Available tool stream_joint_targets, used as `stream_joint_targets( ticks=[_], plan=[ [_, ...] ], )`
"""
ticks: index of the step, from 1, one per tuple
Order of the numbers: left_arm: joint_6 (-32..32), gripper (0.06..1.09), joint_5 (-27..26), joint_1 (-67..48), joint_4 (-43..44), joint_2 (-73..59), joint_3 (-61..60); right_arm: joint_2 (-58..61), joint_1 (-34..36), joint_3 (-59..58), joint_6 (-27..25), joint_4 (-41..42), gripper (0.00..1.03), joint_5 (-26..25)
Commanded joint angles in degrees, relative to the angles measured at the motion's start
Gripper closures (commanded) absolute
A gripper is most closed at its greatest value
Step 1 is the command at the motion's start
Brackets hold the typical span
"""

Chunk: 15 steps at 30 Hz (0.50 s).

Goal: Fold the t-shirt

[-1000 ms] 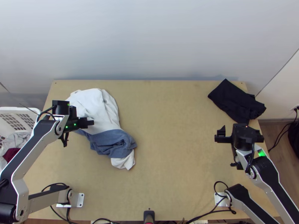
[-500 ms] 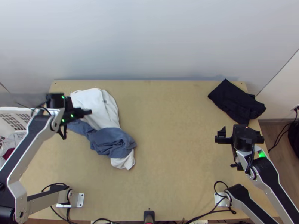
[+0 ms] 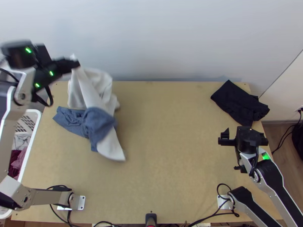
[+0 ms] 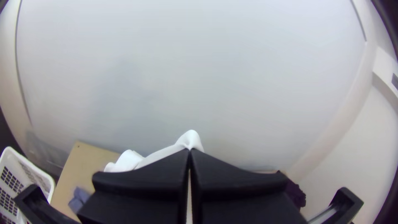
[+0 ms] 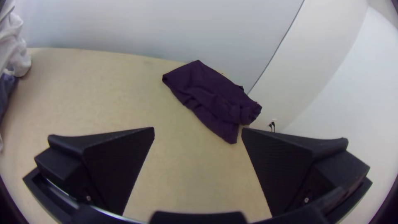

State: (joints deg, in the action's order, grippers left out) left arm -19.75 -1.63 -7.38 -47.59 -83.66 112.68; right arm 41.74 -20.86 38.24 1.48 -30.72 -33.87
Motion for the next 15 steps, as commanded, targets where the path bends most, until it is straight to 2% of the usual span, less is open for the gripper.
stream_joint_targets(
  ticks=[1, 7, 15],
  plan=[
    [-1.61, 1.05, -0.04, -7.21, -0.48, -3.62, 19.68, -0.25, 0.21, 0.08, 0.02, -0.13, 0.05, -0.06],
    [-2.93, 1.05, -0.04, -16.0, -0.31, -2.74, 14.93, -0.43, 0.3, -0.27, 0.02, -0.13, 0.05, -0.06],
    [-4.95, 1.05, 0.05, -35.07, -0.31, -3.0, 4.56, -0.16, 0.3, -0.09, -0.07, -0.13, 0.05, -0.06]
  ],
)
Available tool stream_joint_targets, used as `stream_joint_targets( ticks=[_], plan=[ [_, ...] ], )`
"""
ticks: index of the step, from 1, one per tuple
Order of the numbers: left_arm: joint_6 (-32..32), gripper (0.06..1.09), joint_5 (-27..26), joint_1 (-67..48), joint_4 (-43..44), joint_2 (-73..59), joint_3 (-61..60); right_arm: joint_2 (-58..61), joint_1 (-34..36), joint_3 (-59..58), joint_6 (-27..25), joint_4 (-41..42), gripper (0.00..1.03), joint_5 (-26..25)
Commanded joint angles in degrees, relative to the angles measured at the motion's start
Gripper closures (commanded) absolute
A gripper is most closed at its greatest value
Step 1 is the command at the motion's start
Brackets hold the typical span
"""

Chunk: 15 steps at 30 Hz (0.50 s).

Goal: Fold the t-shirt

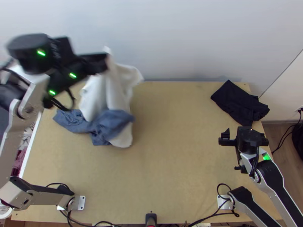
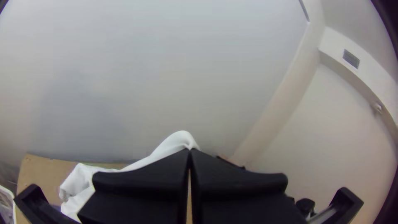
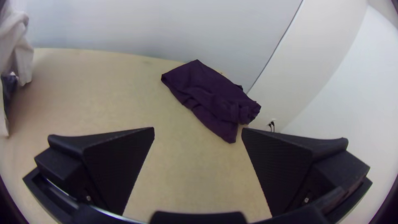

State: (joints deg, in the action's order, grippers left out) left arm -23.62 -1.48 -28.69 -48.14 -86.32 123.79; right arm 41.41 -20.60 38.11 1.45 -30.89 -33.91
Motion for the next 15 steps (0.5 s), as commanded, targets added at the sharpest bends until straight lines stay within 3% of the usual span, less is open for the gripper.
stream_joint_targets(
  ticks=[1, 10, 11, 12, 14, 15],
  plan=[
    [-1.17, 1.04, -0.11, -15.43, 0.59, -0.42, -8.47, 0.16, 0.03, 0.04, -0.05, 0.13, 0.05, -0.01],
    [-1.87, 1.04, -0.02, -23.7, 6.57, 0.1, -24.21, -0.28, 0.74, -1.11, -0.05, 0.05, 0.05, -0.01],
    [-1.87, 0.99, 0.33, -23.61, 7.36, 0.37, -25.09, -0.36, 0.74, -1.19, -0.05, 0.05, 0.05, -0.01],
    [-1.78, 0.78, 0.42, -23.08, 7.97, 0.63, -25.61, -0.36, 0.74, -1.19, -0.05, 0.05, 0.05, -0.01],
    [-1.96, 0.18, 0.33, -20.71, 7.62, 1.16, -25.61, -0.36, 0.82, -1.28, -0.05, 0.05, 0.05, -0.01],
    [-2.93, 0.1, 0.33, -18.77, 7.09, 1.51, -25.53, -0.36, 0.91, -1.46, 0.04, 0.13, 0.05, -0.01]
  ],
)
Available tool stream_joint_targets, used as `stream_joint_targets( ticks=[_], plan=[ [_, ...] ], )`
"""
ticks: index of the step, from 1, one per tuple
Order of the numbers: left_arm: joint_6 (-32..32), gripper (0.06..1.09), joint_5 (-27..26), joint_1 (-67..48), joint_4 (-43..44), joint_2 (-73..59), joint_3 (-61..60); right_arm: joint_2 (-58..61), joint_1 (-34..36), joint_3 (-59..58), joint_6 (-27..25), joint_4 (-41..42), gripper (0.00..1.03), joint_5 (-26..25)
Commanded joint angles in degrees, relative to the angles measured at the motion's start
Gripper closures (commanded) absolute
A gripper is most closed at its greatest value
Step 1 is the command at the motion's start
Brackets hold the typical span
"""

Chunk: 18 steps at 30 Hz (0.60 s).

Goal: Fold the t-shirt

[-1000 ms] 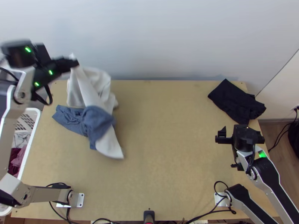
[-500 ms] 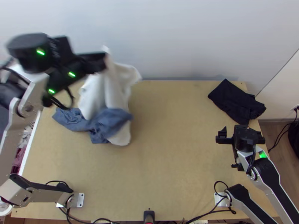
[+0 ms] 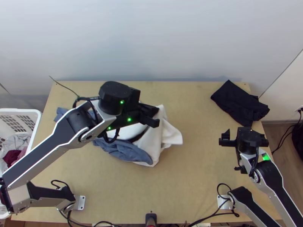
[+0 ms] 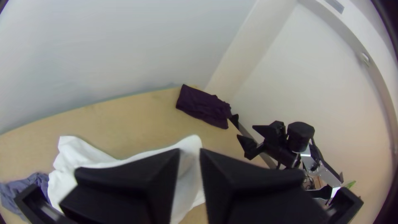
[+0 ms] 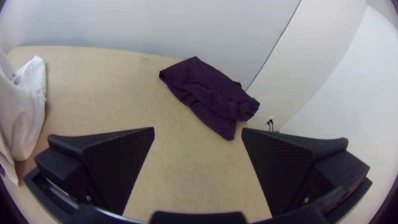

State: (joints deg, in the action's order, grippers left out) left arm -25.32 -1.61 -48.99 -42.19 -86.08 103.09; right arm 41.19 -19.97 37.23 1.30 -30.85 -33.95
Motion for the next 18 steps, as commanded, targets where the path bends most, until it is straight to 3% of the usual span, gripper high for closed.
stream_joint_targets(
  ticks=[1, 9, 18],
  plan=[
    [-1.4, 0.1, 0.46, 3.2, 0.53, 1.53, -4.65, -0.14, 0.28, -0.76, 0.19, 0.09, 0.05, 0.03],
    [0.18, 0.1, 0.46, 17.35, -3.16, 8.3, -7.9, -0.23, 0.19, -1.2, 0.37, 0.62, 0.05, 0.12],
    [7.92, 0.11, -0.15, 38.88, -6.5, 14.19, -26.27, 0.38, -1.13, 0.74, 0.28, 0.79, 0.05, 0.12]
  ],
)
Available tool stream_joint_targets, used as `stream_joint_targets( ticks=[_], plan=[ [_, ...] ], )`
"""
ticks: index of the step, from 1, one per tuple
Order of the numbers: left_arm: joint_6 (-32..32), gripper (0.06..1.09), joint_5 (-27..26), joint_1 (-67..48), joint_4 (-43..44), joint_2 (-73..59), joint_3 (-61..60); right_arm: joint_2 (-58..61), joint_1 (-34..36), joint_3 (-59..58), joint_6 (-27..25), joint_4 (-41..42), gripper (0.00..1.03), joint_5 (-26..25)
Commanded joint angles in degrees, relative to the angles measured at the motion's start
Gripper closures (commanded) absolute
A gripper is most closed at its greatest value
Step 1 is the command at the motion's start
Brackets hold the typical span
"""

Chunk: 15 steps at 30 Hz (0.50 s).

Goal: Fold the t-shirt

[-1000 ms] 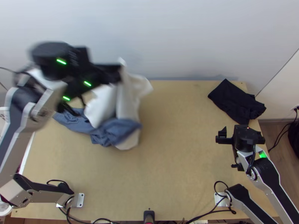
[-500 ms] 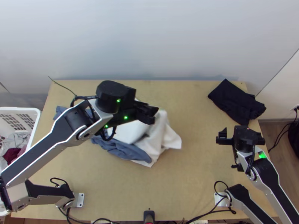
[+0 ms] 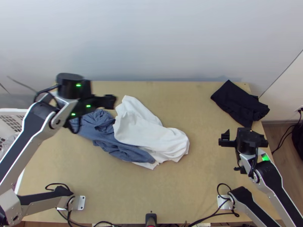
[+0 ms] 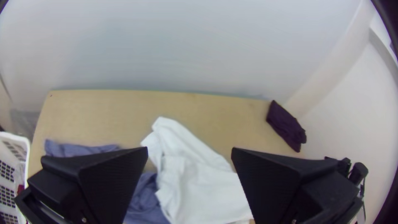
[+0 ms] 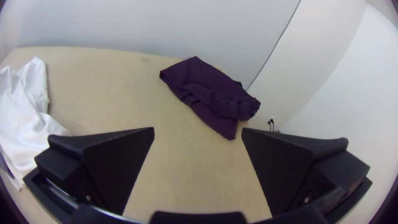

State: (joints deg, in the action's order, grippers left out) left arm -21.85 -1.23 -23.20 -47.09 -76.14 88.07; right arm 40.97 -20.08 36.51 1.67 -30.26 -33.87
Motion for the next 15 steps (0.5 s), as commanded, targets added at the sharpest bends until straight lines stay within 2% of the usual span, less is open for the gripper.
stream_joint_targets(
  ticks=[1, 8, 15],
  plan=[
    [4.71, 0.11, -0.52, 14.32, -1.6, 4.42, -12.75, 1.04, -1.28, 1.98, -0.09, 0.29, 0.05, 0.03],
    [5.41, 0.11, -0.52, 20.3, 0.86, 4.16, -23.74, 2.54, -3.39, 3.74, -2.38, 0.82, 0.05, -0.06],
    [6.9, 0.11, 0.09, 24.34, 12.81, 1.17, -33.58, 3.15, -4.53, 4.71, -2.2, 1.26, 0.05, -0.06]
  ],
)
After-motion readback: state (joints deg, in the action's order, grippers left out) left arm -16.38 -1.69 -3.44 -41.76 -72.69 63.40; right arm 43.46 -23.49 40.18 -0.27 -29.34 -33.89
